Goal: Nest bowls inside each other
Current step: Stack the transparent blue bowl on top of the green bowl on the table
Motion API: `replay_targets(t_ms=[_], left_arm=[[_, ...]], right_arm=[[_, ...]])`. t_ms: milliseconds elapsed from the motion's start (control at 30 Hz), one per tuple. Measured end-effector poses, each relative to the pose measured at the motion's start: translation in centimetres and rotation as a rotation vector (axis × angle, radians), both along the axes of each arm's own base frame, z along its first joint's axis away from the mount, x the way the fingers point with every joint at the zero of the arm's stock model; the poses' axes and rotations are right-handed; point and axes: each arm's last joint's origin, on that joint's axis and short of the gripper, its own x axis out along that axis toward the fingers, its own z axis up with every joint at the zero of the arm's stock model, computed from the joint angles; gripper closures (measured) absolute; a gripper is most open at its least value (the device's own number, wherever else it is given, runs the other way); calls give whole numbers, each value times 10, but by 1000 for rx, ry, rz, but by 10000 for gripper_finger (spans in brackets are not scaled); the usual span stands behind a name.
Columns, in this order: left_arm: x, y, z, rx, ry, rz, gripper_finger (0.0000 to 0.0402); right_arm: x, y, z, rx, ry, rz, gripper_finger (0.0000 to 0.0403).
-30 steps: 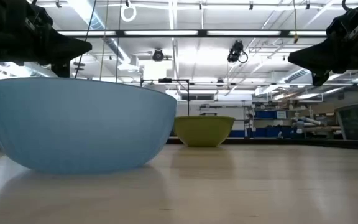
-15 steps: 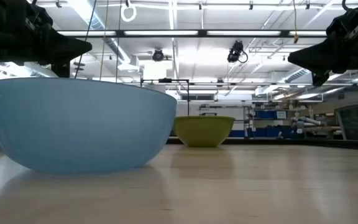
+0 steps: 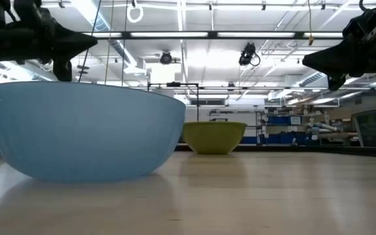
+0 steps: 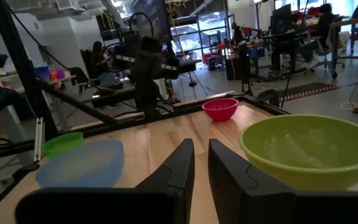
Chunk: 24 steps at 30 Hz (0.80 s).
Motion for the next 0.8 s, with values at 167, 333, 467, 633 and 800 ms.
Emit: replay_targets(t_ms=[167,333,467,633,800], left_arm=[[0,1,0,-197,-52,-25,383],[0,2,-1,-297,-81,14,383],[0,5,-2,-390,-113,108,383],[5,6,-8,-523,-116,132,383],[11,6,-16,-612,-75,137,383]], right_arm=[[0,0,0,0,0,0,349],[0,0,0,0,0,0,349],[-1,-3,3,-16,-29,-120,349],[-3,-10,6,263,-159,-335,349],[-1,-11,4,492,-207,-276,349]])
